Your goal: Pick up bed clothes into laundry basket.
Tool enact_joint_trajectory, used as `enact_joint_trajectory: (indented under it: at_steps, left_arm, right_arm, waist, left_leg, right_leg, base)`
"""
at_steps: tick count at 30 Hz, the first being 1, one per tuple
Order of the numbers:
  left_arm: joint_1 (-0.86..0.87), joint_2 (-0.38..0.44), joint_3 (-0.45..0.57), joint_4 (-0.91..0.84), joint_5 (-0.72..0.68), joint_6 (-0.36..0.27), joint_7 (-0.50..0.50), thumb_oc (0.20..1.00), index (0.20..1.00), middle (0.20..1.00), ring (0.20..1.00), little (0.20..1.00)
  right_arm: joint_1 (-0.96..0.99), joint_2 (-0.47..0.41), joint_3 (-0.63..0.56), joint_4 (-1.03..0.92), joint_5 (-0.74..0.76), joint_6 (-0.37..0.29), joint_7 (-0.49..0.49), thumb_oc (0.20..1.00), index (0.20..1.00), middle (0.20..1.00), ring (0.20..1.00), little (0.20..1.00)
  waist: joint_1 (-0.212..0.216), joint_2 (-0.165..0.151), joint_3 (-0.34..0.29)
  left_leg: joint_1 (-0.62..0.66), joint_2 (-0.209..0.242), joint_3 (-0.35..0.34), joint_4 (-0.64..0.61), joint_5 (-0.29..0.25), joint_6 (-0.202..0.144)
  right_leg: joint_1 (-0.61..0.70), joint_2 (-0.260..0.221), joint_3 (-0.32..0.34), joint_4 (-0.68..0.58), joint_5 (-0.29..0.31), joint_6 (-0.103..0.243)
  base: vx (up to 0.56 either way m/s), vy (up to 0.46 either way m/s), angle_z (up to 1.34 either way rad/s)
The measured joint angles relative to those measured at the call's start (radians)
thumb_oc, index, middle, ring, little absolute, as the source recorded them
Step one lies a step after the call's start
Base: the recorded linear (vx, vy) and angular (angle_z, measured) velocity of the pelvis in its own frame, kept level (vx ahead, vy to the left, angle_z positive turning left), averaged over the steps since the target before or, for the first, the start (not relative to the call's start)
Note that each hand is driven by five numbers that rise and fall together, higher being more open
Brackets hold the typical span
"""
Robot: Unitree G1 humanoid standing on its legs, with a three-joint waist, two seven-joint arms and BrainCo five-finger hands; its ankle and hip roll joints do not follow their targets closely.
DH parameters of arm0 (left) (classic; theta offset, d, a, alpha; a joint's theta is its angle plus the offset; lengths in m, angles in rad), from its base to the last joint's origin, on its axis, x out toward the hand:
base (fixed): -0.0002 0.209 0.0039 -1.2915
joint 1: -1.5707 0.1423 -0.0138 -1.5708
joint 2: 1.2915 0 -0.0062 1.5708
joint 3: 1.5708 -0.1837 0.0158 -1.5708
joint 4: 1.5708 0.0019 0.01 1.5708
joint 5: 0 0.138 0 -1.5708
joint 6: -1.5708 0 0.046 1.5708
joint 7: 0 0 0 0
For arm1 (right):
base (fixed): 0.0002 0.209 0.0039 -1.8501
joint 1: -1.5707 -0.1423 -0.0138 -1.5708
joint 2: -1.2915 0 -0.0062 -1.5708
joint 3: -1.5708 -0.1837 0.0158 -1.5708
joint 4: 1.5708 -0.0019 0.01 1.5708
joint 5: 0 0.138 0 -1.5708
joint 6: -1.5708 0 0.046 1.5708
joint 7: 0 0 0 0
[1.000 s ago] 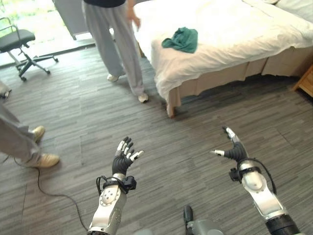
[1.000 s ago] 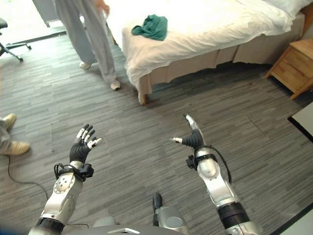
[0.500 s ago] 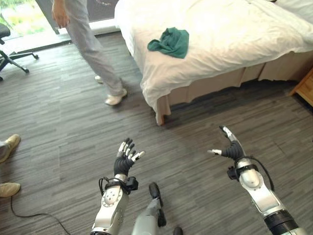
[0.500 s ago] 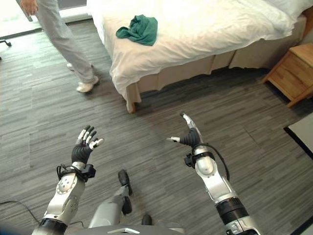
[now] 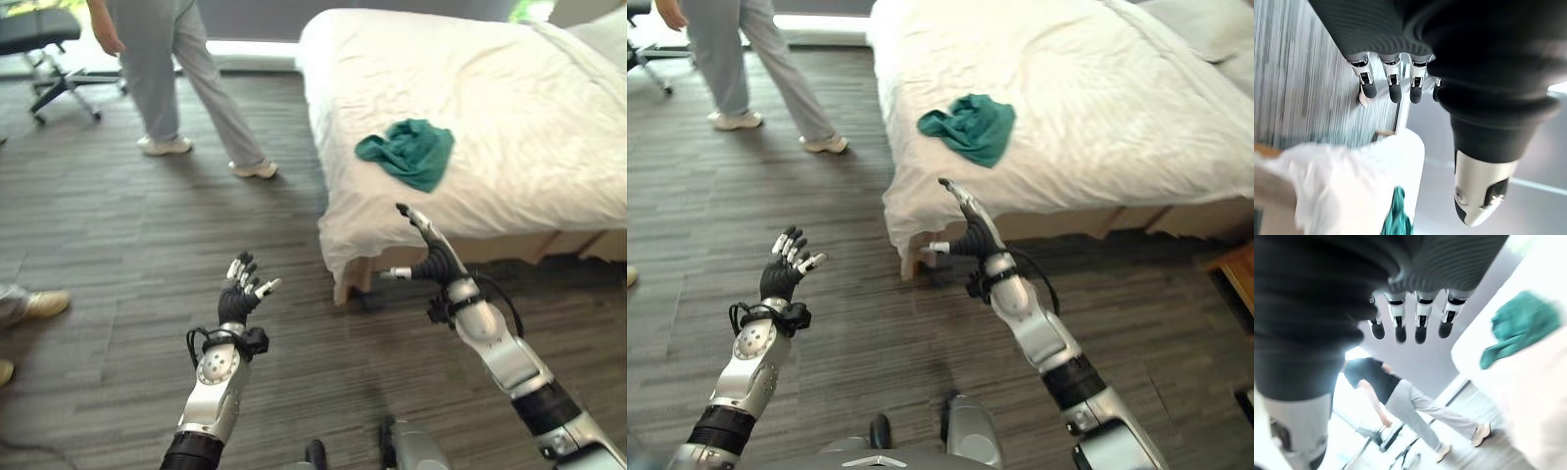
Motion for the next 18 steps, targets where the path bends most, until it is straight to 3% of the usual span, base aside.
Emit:
enact_joint_trajectory:
  at_steps: [1,2,3,4,6,8,9,11,13,15,16,18]
  left_arm:
    - [-0.008,0.006,0.004,0.014,-0.001,0.001,0.000,1.000,1.000,1.000,1.000,1.000]
    - [0.016,0.026,0.023,0.019,-0.004,0.006,0.004,1.000,1.000,1.000,1.000,1.000]
    - [0.044,0.027,0.040,0.022,-0.004,0.006,0.005,1.000,1.000,1.000,1.000,1.000]
    - [0.101,0.005,0.056,0.024,-0.010,0.010,0.017,1.000,1.000,1.000,1.000,1.000]
    - [0.112,0.000,0.054,0.021,-0.009,0.010,0.019,1.000,1.000,1.000,1.000,1.000]
    - [0.107,-0.009,0.056,0.033,-0.009,0.011,0.020,1.000,1.000,1.000,1.000,1.000]
    - [0.089,-0.015,0.050,0.060,-0.010,0.010,0.024,1.000,1.000,1.000,1.000,1.000]
    - [0.075,-0.030,0.042,0.060,-0.011,0.006,0.030,1.000,1.000,1.000,1.000,1.000]
    - [0.072,-0.029,0.041,0.011,-0.011,0.005,0.028,1.000,1.000,1.000,1.000,1.000]
    - [0.076,-0.029,0.038,-0.011,-0.011,0.005,0.023,1.000,1.000,1.000,1.000,1.000]
    - [0.083,-0.019,0.037,-0.029,-0.020,0.004,0.015,1.000,1.000,1.000,1.000,1.000]
    - [0.094,-0.023,0.036,-0.068,-0.022,-0.002,0.011,1.000,1.000,1.000,1.000,1.000]
  right_arm:
    - [0.001,0.003,-0.020,0.012,0.001,0.007,-0.003,1.000,1.000,1.000,1.000,1.000]
    - [0.007,0.010,-0.024,0.036,0.000,0.017,-0.014,1.000,1.000,1.000,1.000,1.000]
    - [0.013,0.017,-0.020,0.045,-0.002,0.021,-0.014,1.000,1.000,1.000,1.000,1.000]
    - [0.027,0.008,-0.018,0.048,-0.034,0.029,-0.020,1.000,1.000,1.000,1.000,1.000]
    - [0.007,-0.050,-0.024,0.060,-0.134,0.050,-0.046,1.000,1.000,1.000,1.000,1.000]
    - [-0.065,-0.063,-0.025,0.119,-0.206,0.085,-0.077,1.000,1.000,1.000,1.000,1.000]
    - [-0.136,-0.058,-0.017,0.148,-0.239,0.101,-0.105,1.000,1.000,1.000,1.000,1.000]
    - [-0.247,-0.056,-0.006,0.150,-0.273,0.095,-0.149,1.000,1.000,1.000,1.000,1.000]
    - [-0.303,-0.075,0.014,0.177,-0.291,0.095,-0.155,1.000,1.000,1.000,1.000,1.000]
    - [-0.312,-0.077,0.027,0.209,-0.312,0.099,-0.155,1.000,1.000,1.000,1.000,1.000]
    - [-0.312,-0.085,0.046,0.288,-0.321,0.087,-0.166,1.000,1.000,1.000,1.000,1.000]
    - [-0.302,-0.116,0.062,0.367,-0.321,0.115,-0.166,1.000,1.000,1.000,1.000,1.000]
  waist:
    - [-0.009,-0.008,0.001]
    - [-0.004,-0.073,-0.005]
    - [0.005,-0.094,-0.006]
    - [0.005,-0.044,-0.008]
    - [0.004,-0.022,-0.004]
    - [0.005,-0.050,0.008]
    - [0.010,-0.093,0.010]
    - [0.031,-0.096,0.014]
    - [0.033,-0.123,0.025]
    - [0.042,-0.121,0.025]
    - [0.047,-0.114,0.026]
    - [0.044,-0.103,0.031]
  left_leg:
    - [0.002,0.004,-0.019,-0.001,-0.031,-0.030]
    - [0.044,-0.033,-0.023,-0.013,-0.074,-0.100]
    - [0.084,-0.048,-0.026,-0.013,-0.102,-0.134]
    - [0.131,-0.004,0.007,-0.013,-0.132,-0.151]
    - [0.148,0.037,0.058,0.025,-0.146,-0.155]
    - [0.108,0.054,0.099,0.230,-0.152,-0.170]
    - [-0.013,0.052,0.110,0.512,-0.162,-0.193]
    - [-0.174,0.051,0.059,0.668,-0.181,-0.220]
    - [-0.238,0.048,0.090,0.557,-0.169,-0.203]
    - [-0.251,0.046,0.085,0.383,-0.144,-0.166]
    - [-0.251,0.040,0.114,0.227,-0.080,-0.161]
    - [-0.261,0.038,0.173,0.135,-0.011,-0.161]
  right_leg:
    - [-0.004,0.001,0.005,-0.094,0.041,0.008]
    - [-0.001,-0.047,-0.057,-0.175,0.046,0.015]
    - [0.012,-0.068,-0.068,-0.162,0.100,-0.002]
    - [0.027,-0.045,-0.140,-0.111,0.130,0.003]
    - [0.052,-0.008,-0.158,-0.094,0.150,-0.027]
    - [0.129,0.014,-0.155,-0.123,0.139,-0.066]
    - [0.173,0.003,-0.121,-0.151,0.171,-0.118]
    - [0.230,0.021,-0.099,-0.203,0.158,-0.141]
    - [0.258,0.023,-0.103,-0.227,0.157,-0.139]
    - [0.290,0.046,-0.096,-0.228,0.143,-0.151]
    - [0.318,0.055,-0.110,-0.229,0.108,-0.127]
    - [0.343,0.063,-0.140,-0.229,0.102,-0.146]
  base:
    - [0.40,-0.077,1.76]
    - [0.37,-0.075,1.24]
    - [0.47,-0.142,0.63]
    - [0.34,-0.168,-0.05]
    - [0.28,-0.199,-0.05]
    - [0.17,-0.156,-0.20]
    - [0.09,-0.056,-0.54]
    - [0.20,-0.021,-0.53]
    - [0.21,0.052,-0.20]
    - [0.21,0.116,-0.16]
    - [0.10,0.091,0.02]
    - [0.13,0.080,0.16]
